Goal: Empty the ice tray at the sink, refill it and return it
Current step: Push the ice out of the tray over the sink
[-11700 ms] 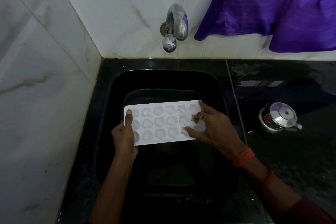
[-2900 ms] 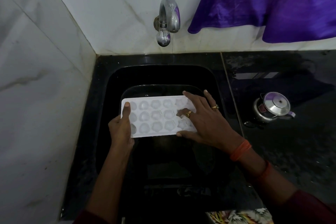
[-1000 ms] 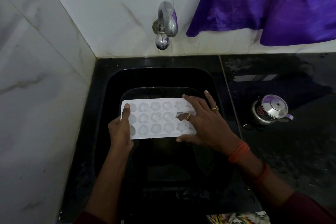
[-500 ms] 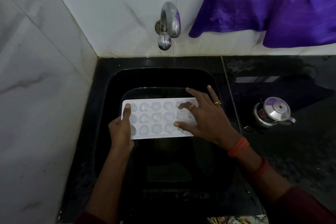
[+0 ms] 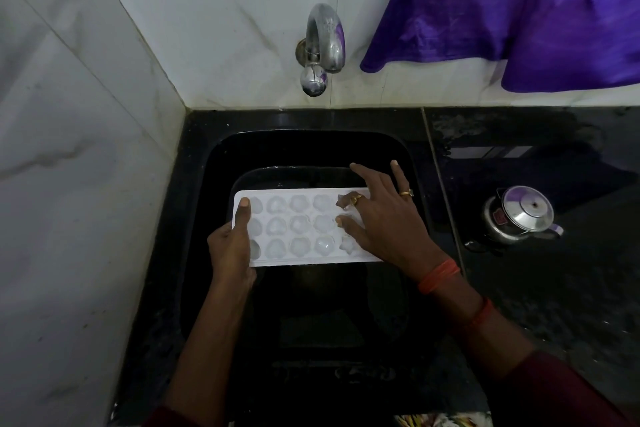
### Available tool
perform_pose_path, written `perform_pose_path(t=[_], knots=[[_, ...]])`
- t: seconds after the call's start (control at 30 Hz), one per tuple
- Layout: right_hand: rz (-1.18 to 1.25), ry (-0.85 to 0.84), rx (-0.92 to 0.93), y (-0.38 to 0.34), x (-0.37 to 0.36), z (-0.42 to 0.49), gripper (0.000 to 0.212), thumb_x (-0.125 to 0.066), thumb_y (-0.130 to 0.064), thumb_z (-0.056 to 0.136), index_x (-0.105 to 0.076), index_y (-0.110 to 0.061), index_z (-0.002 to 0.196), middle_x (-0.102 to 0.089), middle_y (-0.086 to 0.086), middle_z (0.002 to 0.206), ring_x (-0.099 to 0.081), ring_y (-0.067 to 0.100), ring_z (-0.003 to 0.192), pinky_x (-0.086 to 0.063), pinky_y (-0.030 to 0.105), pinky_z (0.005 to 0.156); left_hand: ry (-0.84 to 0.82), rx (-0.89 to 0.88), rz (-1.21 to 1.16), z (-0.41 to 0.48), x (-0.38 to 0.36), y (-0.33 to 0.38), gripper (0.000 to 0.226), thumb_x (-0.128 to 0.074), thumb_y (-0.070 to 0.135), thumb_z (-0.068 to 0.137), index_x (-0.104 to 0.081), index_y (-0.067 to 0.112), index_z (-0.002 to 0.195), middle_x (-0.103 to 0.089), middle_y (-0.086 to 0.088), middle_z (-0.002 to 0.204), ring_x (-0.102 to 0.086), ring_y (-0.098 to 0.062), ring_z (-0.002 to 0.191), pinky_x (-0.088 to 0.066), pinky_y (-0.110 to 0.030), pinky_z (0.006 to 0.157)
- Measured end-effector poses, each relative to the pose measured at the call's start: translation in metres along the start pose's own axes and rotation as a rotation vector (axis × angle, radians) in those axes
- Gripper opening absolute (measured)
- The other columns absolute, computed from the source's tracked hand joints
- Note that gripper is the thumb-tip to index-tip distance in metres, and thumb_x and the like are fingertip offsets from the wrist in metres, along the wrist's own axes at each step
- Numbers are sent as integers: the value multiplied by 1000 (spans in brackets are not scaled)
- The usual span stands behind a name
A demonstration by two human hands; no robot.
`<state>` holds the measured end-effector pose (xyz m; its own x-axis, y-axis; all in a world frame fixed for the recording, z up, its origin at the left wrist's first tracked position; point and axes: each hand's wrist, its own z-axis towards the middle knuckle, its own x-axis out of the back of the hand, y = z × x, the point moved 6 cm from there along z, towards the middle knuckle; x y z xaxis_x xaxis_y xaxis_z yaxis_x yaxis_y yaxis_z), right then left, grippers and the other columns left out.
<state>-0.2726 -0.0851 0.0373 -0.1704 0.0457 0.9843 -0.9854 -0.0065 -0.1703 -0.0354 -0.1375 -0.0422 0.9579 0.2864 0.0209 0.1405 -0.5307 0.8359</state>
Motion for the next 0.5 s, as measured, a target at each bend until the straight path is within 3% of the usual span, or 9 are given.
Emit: perform_pose_path(t=[0.1,0.23,0.4,0.5], knots=[[-19,-27,4,-1,-1,1,33,-63,-47,92,-72,-27,116,-38,7,156,-37,22,144,-1,54,124,3,-7,11,2,1,-1,34,-75,46,84,-66,13,78,-71,2,74,-71,-15,64,-54,-26,46],[-51,-74,5,-1,-4,0,34,-60,-45,93,-69,-28,122,-34,5,159,-33,20,146,7,53,124,-3,0,11,2,2,-3,34,-76,46,84,-66,13,77,-72,5,69,-71,-13,61,-54,-26,47],[14,14,-3,0,4,-1,31,-77,-39,82,-76,-22,107,-50,7,148,-49,24,135,-4,57,124,-16,-5,17,2,1,-5,37,-75,46,85,-67,12,75,-73,2,74,-72,-17,67,-58,-30,55],[30,34,-13,0,7,-2,30,-77,-39,82,-75,-23,108,-52,6,146,-51,23,133,-6,57,124,-15,-8,11,1,1,-4,38,-75,47,85,-66,12,73,-72,6,68,-71,-13,62,-56,-27,50]])
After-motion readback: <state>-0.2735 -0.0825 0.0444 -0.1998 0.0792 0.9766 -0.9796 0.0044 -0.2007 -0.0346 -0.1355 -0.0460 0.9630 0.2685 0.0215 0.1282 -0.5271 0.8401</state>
